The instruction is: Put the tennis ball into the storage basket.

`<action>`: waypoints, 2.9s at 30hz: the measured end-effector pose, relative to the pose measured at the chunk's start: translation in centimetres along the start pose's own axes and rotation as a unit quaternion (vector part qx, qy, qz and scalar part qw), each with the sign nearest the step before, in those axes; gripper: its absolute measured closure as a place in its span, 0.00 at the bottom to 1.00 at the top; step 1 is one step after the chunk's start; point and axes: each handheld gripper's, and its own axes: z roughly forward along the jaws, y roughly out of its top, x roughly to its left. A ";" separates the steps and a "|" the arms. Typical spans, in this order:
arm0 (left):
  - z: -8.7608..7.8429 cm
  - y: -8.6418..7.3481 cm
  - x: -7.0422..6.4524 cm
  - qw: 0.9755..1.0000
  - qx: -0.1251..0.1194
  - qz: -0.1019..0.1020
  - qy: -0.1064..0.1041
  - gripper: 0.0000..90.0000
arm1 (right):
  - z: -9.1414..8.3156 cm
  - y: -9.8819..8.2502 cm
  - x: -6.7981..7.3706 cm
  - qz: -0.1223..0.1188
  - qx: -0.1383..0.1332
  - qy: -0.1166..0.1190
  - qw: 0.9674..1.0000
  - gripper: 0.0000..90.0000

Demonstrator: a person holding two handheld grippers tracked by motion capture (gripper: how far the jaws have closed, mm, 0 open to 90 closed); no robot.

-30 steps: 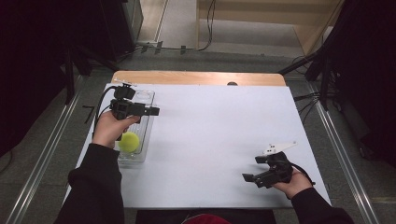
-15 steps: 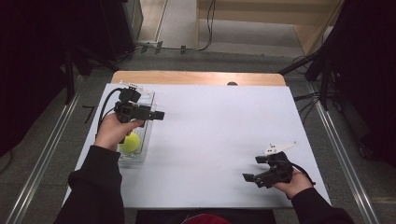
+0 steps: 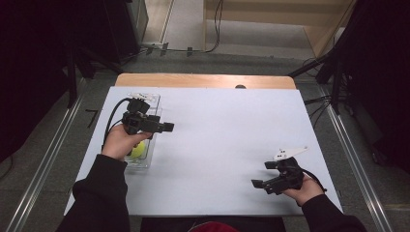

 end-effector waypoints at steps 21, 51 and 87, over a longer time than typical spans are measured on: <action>0.9 -2.2 -1.5 1.000 0.006 0.017 -0.014 0.27 | -0.1 0.0 -0.1 0.010 -0.007 -0.001 1.000 0.06; 2.1 -5.4 -2.8 0.998 0.024 0.049 -0.015 0.27 | -0.2 0.0 -0.1 0.009 -0.005 -0.006 1.000 0.06; 1.8 -8.7 -3.9 0.997 0.007 0.064 -0.042 0.27 | -0.1 0.0 -0.1 0.011 -0.003 -0.009 1.000 0.06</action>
